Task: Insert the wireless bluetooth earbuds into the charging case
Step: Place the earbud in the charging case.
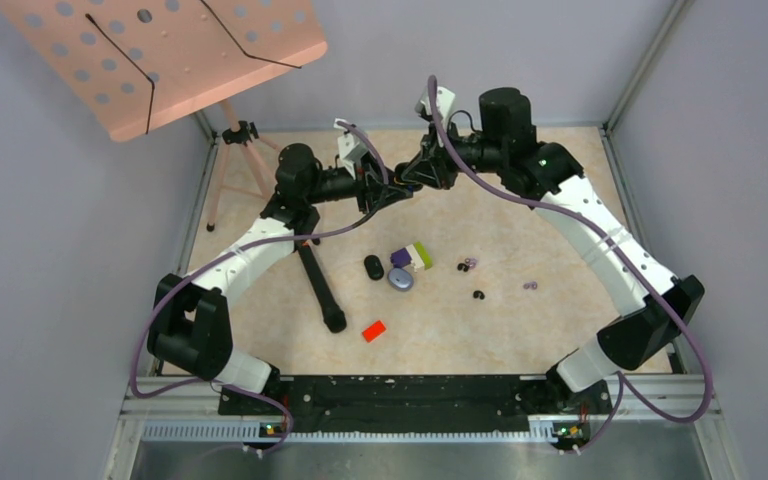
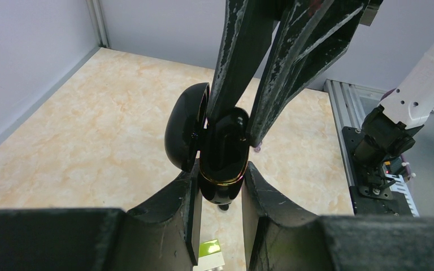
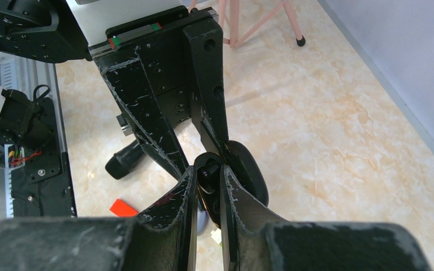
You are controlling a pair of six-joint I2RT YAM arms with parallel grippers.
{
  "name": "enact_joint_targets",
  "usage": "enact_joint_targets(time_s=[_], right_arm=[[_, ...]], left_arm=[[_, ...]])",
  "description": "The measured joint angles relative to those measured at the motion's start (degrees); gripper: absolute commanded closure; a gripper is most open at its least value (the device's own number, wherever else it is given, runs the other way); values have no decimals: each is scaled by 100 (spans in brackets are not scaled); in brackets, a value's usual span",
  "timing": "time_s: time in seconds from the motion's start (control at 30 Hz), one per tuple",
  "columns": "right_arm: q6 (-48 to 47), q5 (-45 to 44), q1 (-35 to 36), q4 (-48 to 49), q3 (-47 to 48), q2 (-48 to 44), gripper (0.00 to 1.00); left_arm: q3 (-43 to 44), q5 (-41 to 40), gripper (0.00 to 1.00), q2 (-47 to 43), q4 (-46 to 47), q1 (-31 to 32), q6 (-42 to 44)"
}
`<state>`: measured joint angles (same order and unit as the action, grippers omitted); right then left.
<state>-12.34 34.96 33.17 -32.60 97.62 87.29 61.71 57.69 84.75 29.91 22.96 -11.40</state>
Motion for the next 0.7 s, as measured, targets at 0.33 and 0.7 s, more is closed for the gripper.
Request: enact_joint_targets(time_s=[0.33, 0.7], right_arm=[[-109, -131, 87, -44, 48, 76, 100], [-118, -278, 205, -107, 79, 101, 96]], left_arm=[[0, 24, 100, -2, -98, -4, 44], [-2, 166, 100, -15, -262, -4, 264]])
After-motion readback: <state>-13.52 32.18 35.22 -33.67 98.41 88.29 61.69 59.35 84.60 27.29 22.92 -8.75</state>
